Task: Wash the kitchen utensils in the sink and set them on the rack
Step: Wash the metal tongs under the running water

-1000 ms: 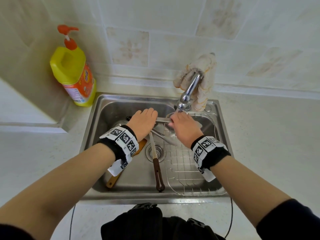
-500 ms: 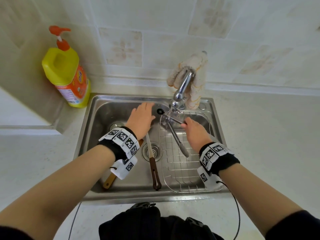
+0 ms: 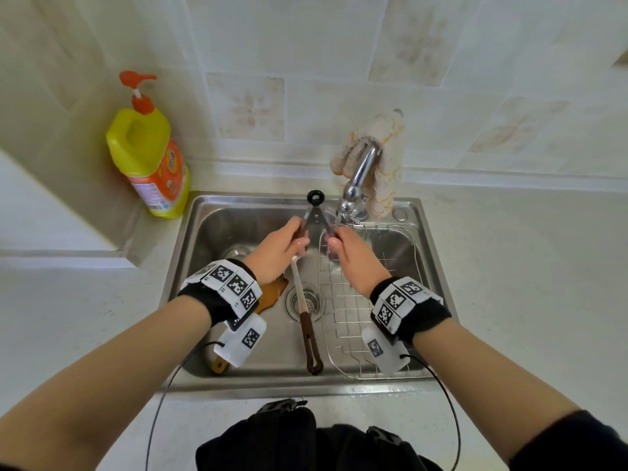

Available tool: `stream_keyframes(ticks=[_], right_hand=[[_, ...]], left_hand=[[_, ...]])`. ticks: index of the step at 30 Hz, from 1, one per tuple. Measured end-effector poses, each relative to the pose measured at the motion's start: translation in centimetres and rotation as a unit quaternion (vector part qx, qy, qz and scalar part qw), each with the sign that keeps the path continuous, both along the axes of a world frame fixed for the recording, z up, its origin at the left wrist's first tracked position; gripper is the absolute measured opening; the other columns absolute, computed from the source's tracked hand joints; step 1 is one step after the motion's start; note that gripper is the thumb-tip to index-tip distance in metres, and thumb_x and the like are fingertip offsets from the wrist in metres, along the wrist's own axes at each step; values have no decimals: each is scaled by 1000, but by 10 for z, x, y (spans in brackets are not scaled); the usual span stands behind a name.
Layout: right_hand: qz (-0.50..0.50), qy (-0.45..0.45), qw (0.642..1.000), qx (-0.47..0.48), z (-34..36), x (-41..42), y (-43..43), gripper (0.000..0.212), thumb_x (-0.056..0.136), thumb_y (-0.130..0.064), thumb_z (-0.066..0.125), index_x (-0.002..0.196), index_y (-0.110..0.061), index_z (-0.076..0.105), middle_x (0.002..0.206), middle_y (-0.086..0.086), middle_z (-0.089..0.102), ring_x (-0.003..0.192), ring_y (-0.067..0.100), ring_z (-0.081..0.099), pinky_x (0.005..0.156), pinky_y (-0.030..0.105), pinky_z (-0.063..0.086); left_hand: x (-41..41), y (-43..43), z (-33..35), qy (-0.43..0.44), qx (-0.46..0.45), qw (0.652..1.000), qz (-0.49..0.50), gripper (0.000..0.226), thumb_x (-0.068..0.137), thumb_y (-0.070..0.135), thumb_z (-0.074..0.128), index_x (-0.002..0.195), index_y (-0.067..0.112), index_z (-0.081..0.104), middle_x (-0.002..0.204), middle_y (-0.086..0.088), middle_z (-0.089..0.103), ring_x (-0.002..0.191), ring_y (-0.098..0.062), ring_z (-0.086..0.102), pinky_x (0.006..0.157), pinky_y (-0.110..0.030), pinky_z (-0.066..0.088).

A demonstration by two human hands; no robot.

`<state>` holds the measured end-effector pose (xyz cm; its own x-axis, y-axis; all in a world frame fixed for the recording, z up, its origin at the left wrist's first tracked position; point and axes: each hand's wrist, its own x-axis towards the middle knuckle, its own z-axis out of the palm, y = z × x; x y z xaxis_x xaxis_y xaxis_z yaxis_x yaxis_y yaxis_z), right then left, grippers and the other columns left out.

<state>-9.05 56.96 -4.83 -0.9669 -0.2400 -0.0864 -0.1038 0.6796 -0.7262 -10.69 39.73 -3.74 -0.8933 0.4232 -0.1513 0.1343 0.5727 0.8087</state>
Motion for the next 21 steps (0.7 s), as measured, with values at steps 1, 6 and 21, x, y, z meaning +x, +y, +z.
stream_keyframes(ticks=[1, 6, 21], right_hand=[[1, 2, 1000, 2, 1, 0, 0, 30, 101, -26, 33, 112, -4, 50, 100, 2, 50, 87, 16, 52, 75, 22, 37], [-1, -35, 999, -28, -6, 3, 3, 31, 98, -23, 42, 125, -9, 44, 113, 0, 55, 101, 12, 56, 93, 27, 45], [39, 39, 953, 298, 2, -3, 2, 34, 98, -33, 39, 121, -9, 47, 122, 9, 53, 115, 24, 49, 94, 35, 39]], left_hand=[[1, 0, 2, 19, 5, 1000, 1, 6, 98, 15, 40, 101, 13, 44, 87, 2, 55, 82, -13, 56, 75, -20, 44], [-3, -3, 5, 106, -50, 993, -11, 26, 98, 17, 39, 122, 10, 48, 112, -2, 52, 100, -13, 53, 92, -27, 43], [-6, 14, -14, 216, -361, 901, -106, 34, 100, 33, 32, 122, 11, 46, 119, -4, 50, 109, -20, 49, 95, -30, 35]])
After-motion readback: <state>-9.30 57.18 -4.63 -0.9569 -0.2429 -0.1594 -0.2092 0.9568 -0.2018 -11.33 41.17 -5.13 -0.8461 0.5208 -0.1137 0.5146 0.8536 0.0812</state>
